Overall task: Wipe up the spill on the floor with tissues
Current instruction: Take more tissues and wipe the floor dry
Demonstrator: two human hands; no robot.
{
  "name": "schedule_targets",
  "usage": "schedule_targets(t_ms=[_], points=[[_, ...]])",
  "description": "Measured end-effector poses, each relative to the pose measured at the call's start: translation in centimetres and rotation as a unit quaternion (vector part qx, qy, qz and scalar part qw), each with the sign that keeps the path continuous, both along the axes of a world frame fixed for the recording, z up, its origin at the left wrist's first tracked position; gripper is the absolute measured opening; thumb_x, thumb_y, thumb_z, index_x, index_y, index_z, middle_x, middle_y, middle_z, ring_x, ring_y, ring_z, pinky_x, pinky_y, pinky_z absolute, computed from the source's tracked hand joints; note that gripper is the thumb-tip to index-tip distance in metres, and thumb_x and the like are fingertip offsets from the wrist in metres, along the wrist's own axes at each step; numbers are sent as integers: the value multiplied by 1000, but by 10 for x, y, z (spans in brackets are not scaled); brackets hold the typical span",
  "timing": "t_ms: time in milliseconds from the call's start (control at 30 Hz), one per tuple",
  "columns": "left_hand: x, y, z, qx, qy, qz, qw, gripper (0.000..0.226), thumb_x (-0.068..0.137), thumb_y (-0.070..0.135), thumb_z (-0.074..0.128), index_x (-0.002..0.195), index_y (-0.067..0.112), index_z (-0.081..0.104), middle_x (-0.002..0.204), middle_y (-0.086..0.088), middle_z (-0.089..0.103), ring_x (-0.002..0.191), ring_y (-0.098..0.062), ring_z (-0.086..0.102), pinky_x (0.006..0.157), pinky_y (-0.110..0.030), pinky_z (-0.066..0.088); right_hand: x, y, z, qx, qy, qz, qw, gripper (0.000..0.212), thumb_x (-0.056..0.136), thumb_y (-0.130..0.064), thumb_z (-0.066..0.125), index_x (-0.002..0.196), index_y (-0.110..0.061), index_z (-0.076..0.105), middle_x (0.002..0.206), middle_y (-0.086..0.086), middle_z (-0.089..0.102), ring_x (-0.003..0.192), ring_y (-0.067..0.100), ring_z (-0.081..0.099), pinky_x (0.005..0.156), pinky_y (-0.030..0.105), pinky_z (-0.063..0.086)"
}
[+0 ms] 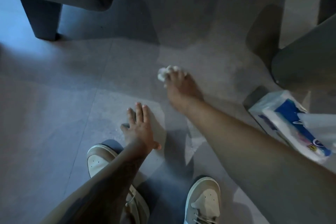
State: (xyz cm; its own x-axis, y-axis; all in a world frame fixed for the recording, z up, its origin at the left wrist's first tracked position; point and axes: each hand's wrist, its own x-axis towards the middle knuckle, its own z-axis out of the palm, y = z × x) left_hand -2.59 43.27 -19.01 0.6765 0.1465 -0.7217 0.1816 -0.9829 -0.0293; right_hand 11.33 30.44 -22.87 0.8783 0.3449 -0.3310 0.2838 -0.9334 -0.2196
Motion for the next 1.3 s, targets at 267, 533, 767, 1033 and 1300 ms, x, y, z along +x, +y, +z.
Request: schedule_targets(t_ms=[267, 533, 767, 1033, 1300], points=[[-4, 5, -5, -17, -5, 7, 1000, 150, 62, 58, 84, 151, 9, -27, 157, -6, -39, 148, -38, -23, 110, -63, 31, -99, -112, 36, 141, 68, 24, 987, 32, 92, -36, 51, 111, -20, 71, 110, 11, 66, 103, 32, 63, 86, 33, 43], [0, 2, 0, -8, 16, 0, 1000, 152, 61, 63, 82, 150, 7, -26, 159, -7, -35, 147, -41, -22, 107, -64, 34, -49, -56, 20, 59, 56, -106, 991, 23, 91, -23, 57, 113, -21, 65, 122, 10, 56, 111, 30, 54, 84, 30, 37], [-1, 3, -2, -15, 9, 1, 1000, 151, 61, 60, 83, 150, 7, -27, 158, -8, -36, 148, -41, -22, 108, -65, 33, -164, -113, 28, 103, 116, 91, 984, 28, 90, -31, 54, 116, -28, 62, 117, -4, 58, 105, 19, 57, 78, 25, 42], [0, 3, -8, -6, -2, -6, 1000, 157, 56, 64, 84, 150, 9, -28, 158, -7, -37, 148, -40, -21, 107, -63, 35, -45, -148, 12, 62, -8, -205, 977, 29, 79, -14, 67, 108, -15, 71, 115, 16, 59, 109, 36, 56, 90, 36, 44], [1, 3, -2, 9, 1, -31, 999, 155, 57, 72, 79, 151, 7, -26, 160, -9, -31, 149, -40, -16, 103, -58, 41, -134, -163, 15, 88, 35, -19, 995, 24, 92, -31, 52, 111, -24, 65, 121, -6, 56, 113, 16, 53, 88, 30, 45]])
